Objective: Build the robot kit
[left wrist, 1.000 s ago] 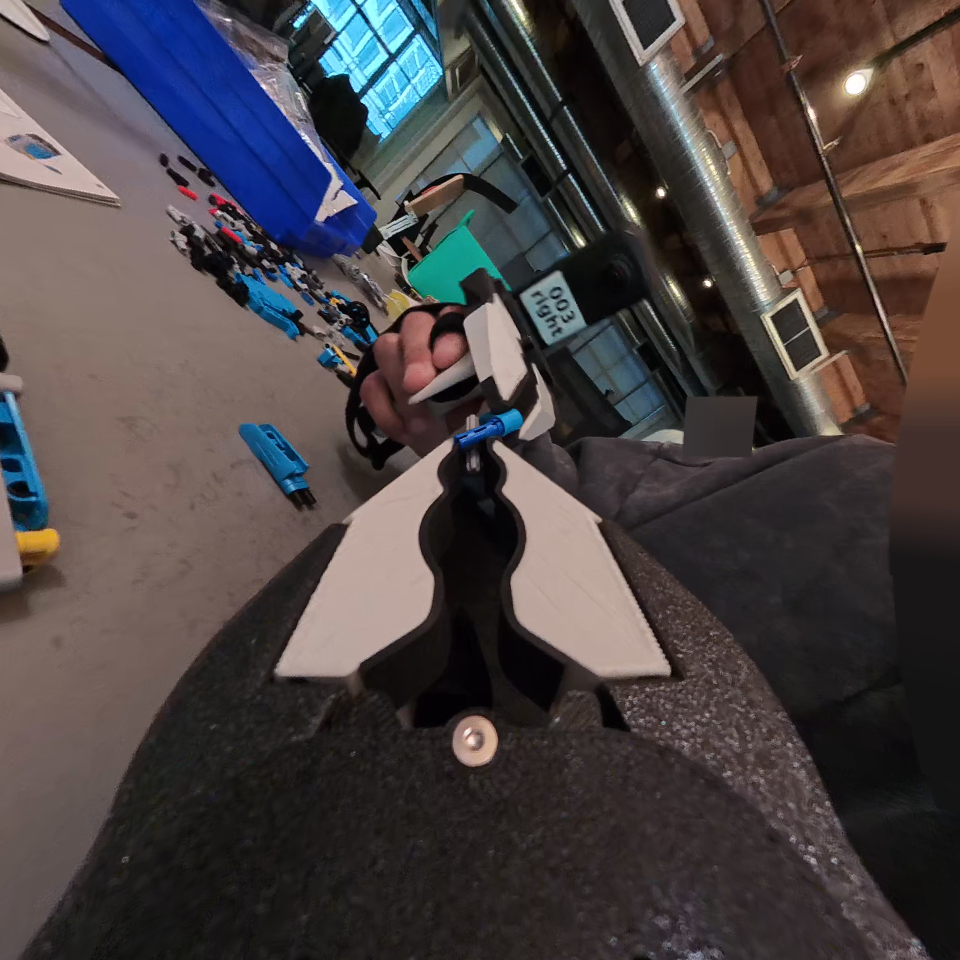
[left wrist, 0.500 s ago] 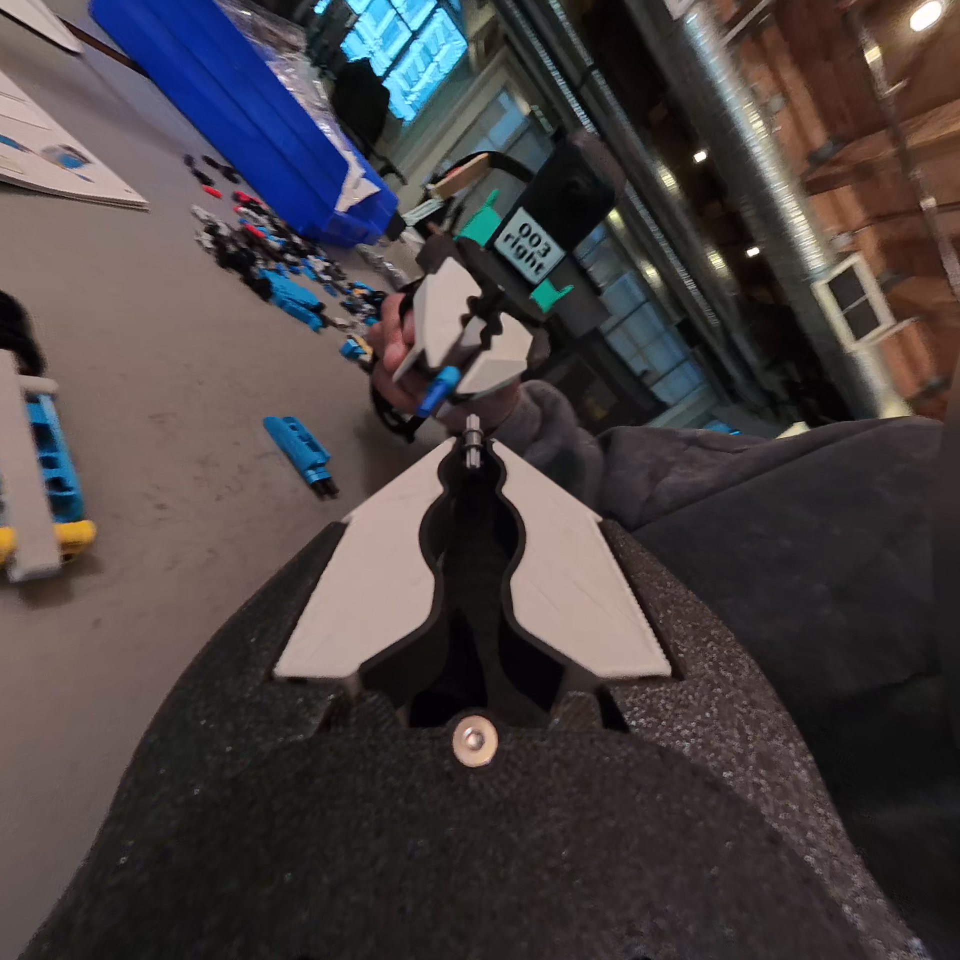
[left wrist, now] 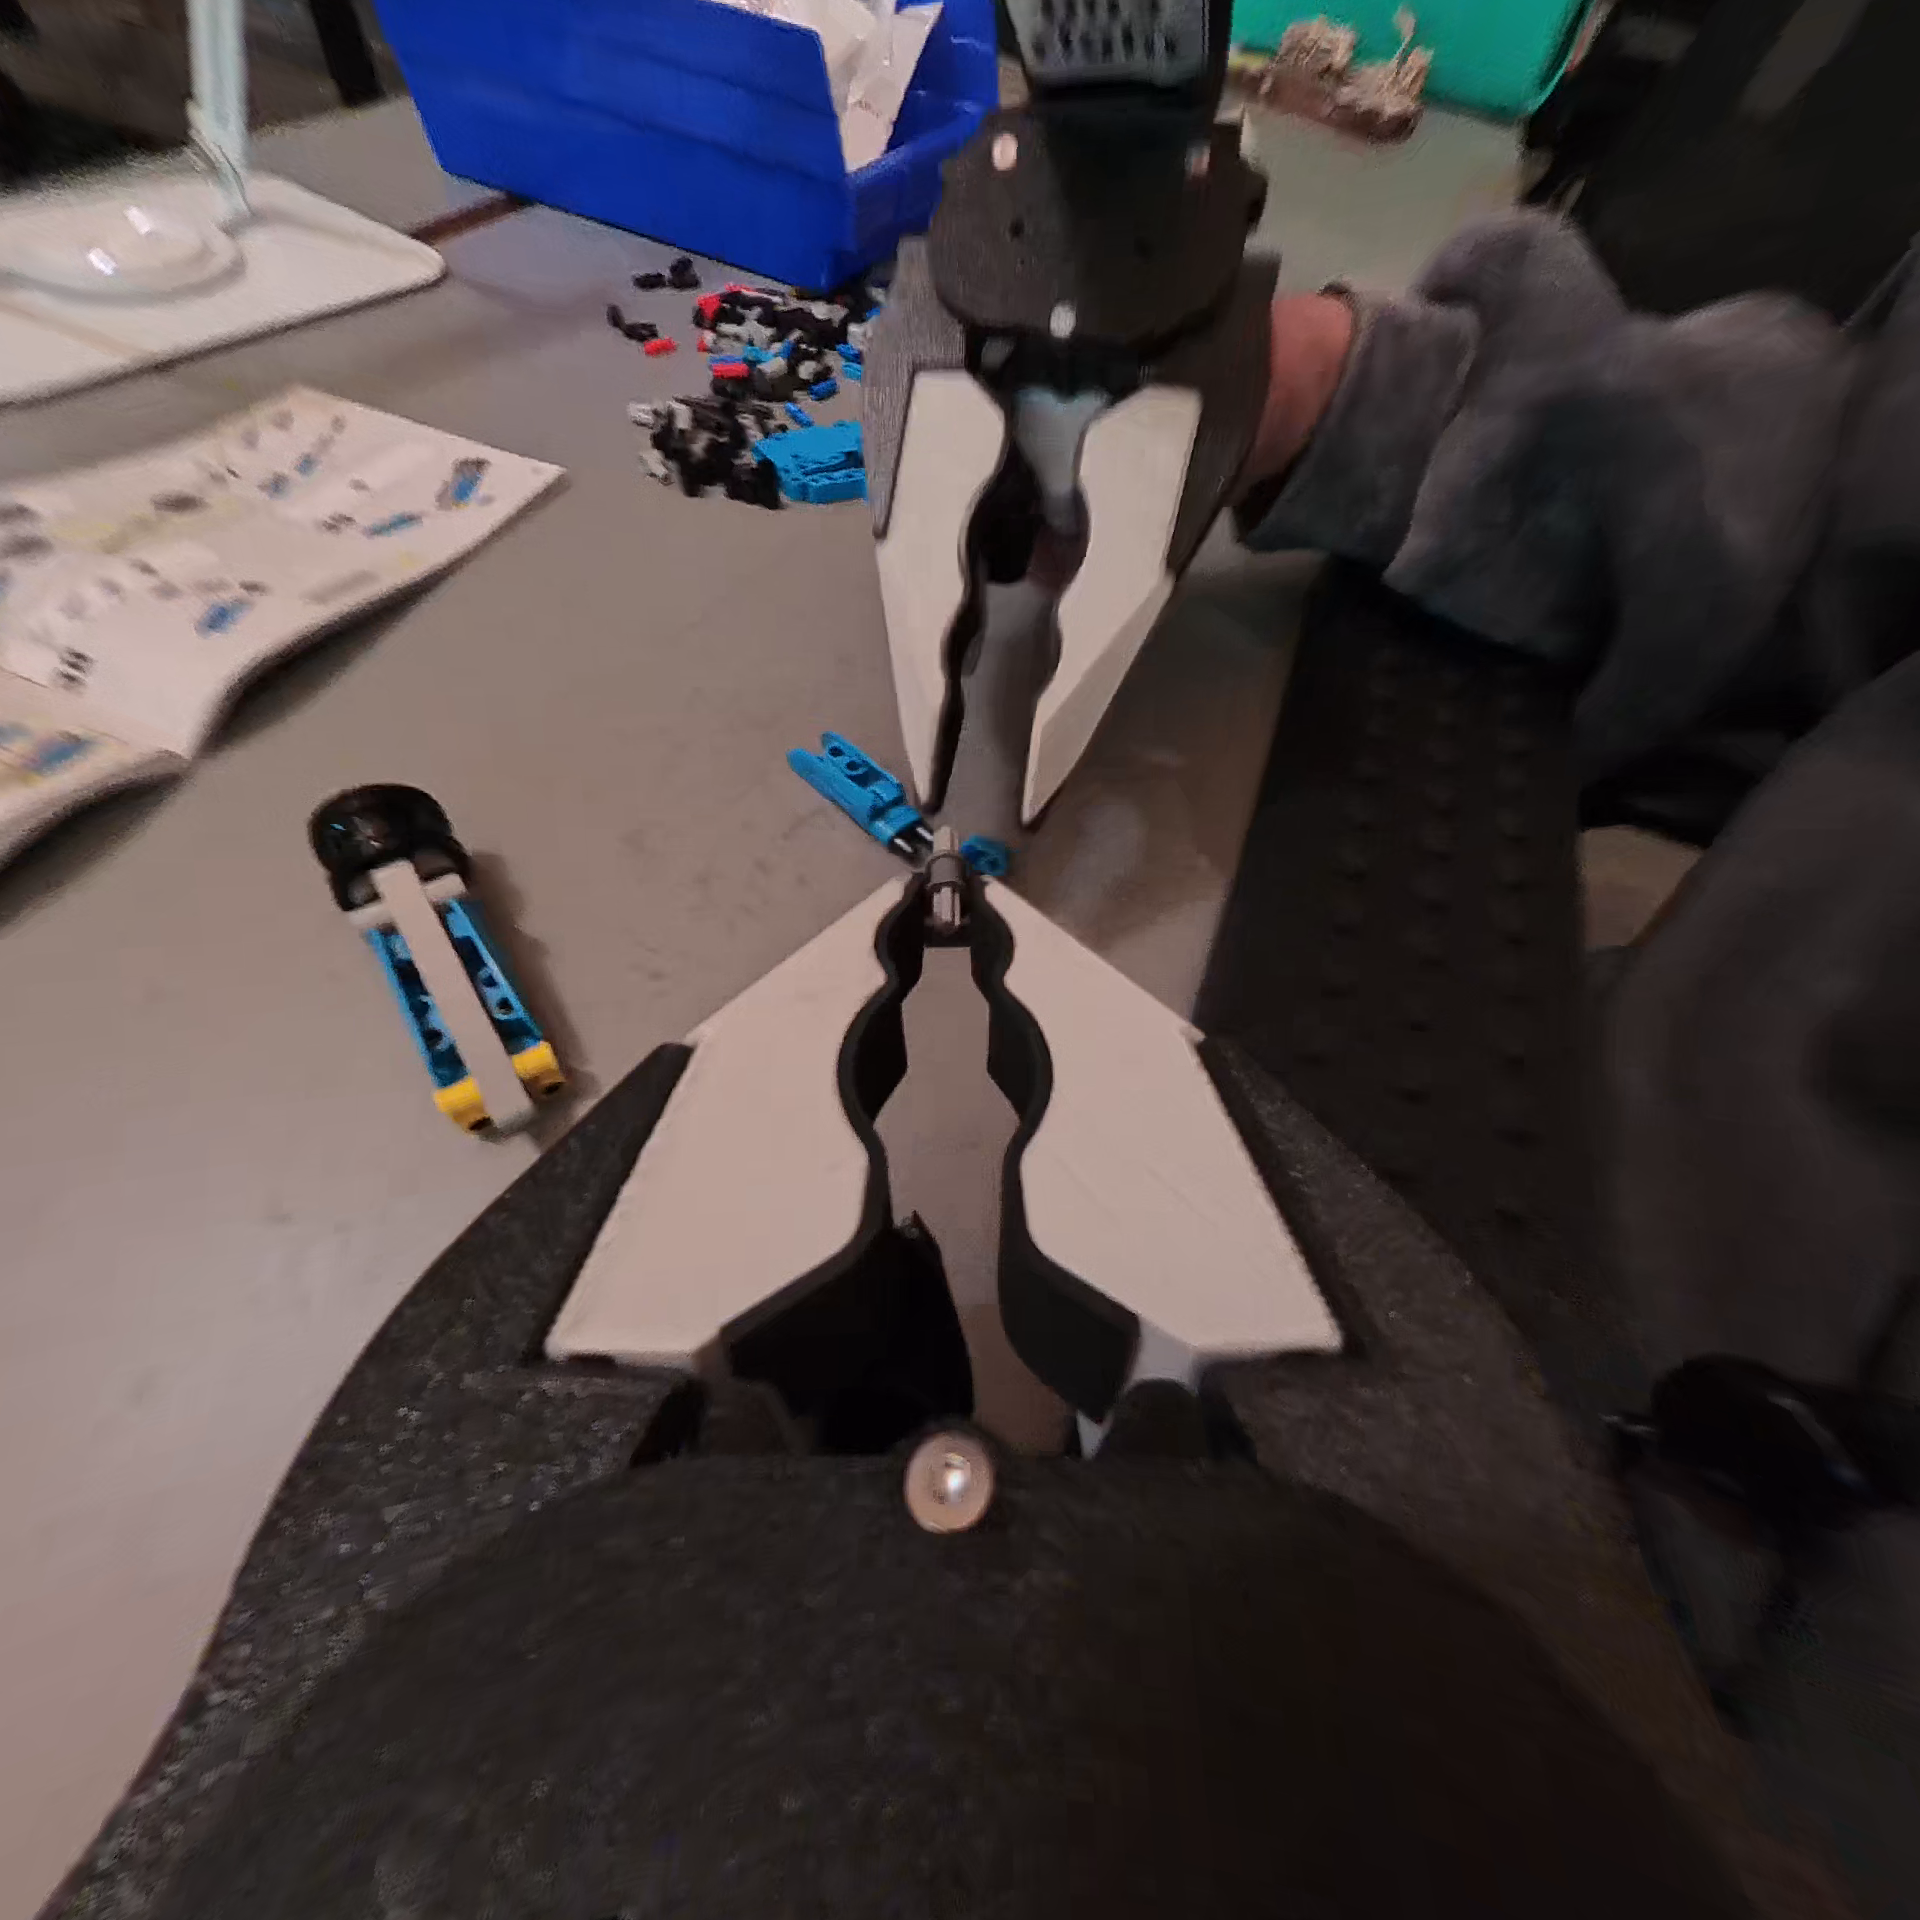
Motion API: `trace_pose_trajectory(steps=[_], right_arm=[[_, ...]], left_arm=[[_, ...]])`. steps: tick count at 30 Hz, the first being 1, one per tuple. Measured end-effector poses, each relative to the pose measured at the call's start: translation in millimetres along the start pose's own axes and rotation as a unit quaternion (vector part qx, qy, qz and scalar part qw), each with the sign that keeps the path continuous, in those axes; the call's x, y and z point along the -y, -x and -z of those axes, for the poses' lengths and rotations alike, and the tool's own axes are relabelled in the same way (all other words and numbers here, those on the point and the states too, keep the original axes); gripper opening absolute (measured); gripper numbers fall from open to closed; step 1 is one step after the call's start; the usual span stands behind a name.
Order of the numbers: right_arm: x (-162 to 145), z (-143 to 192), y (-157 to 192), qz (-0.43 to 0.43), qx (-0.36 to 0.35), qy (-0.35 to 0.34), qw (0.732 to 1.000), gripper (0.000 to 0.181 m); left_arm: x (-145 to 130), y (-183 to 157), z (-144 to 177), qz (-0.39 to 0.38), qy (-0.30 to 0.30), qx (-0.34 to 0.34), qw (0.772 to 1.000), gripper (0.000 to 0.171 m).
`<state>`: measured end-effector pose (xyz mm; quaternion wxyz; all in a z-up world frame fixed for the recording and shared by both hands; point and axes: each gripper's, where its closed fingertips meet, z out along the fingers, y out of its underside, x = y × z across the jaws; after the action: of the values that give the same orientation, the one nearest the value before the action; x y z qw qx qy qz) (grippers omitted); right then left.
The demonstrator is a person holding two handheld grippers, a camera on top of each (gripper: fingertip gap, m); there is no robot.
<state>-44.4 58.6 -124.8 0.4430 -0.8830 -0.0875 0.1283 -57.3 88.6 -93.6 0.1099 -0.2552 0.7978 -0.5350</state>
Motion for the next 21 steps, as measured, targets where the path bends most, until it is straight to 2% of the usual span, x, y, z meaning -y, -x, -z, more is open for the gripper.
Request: trace_pose_trajectory(steps=[3,5,7,11,21], right_arm=[[49.3,11.5,9.8,-0.021,0.033,-0.133,0.99,0.02],[59.1,13.6,12.9,0.023,0.012,-0.154,0.988,0.016],[62.2,13.6,18.6,0.052,0.007,-0.16,0.986,0.009],[56.1,3.5,22.9,0.052,0.015,-0.131,0.99,0.011],[57.0,-0.3,28.3,0.042,0.036,-0.134,0.989,0.005]], left_arm=[[1.7,-6.1,-2.1,-0.055,-0.004,0.014,0.998,0.007],[4.3,-11.8,-2.1,-0.063,-0.014,0.001,0.998,0.007],[5.9,-12.9,-1.5,-0.059,-0.02,-0.005,0.998,0.007],[7.6,-18.8,-2.0,-0.059,-0.026,-0.024,0.998,0.007],[11.0,-22.8,-1.0,-0.058,-0.038,-0.034,0.997,0.007]])
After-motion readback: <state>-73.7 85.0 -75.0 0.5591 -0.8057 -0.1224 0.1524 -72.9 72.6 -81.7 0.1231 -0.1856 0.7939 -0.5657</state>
